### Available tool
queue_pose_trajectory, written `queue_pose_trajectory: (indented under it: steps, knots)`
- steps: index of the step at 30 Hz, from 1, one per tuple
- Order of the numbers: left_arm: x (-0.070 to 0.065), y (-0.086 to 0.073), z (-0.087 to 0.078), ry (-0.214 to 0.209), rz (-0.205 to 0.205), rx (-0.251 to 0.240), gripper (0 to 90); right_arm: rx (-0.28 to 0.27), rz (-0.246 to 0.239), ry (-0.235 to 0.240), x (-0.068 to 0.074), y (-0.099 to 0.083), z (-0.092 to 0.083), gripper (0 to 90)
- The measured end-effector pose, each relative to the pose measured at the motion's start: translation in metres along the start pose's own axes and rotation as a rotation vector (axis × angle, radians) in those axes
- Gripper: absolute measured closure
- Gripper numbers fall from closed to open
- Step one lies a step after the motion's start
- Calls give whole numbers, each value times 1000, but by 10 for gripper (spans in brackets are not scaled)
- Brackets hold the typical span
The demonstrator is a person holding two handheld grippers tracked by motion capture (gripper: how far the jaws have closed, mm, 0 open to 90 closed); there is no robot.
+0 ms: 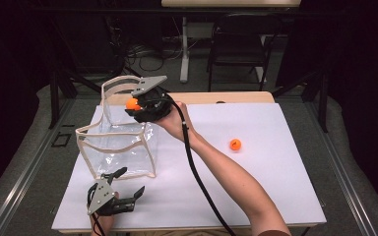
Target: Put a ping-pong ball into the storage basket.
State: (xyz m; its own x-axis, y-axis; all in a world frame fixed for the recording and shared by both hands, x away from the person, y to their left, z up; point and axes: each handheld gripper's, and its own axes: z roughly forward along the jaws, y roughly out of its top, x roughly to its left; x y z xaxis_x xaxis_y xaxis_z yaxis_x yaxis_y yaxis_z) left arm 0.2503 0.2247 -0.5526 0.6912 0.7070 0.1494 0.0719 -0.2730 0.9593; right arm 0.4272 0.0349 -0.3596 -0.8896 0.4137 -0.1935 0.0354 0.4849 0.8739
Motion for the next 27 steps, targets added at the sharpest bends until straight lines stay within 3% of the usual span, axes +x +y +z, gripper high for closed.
queue_pose_trajectory:
  steps: [27]
  knots:
    - [0, 0, -1, 1, 1, -1, 155, 48, 3, -6, 2, -2, 7, 505]
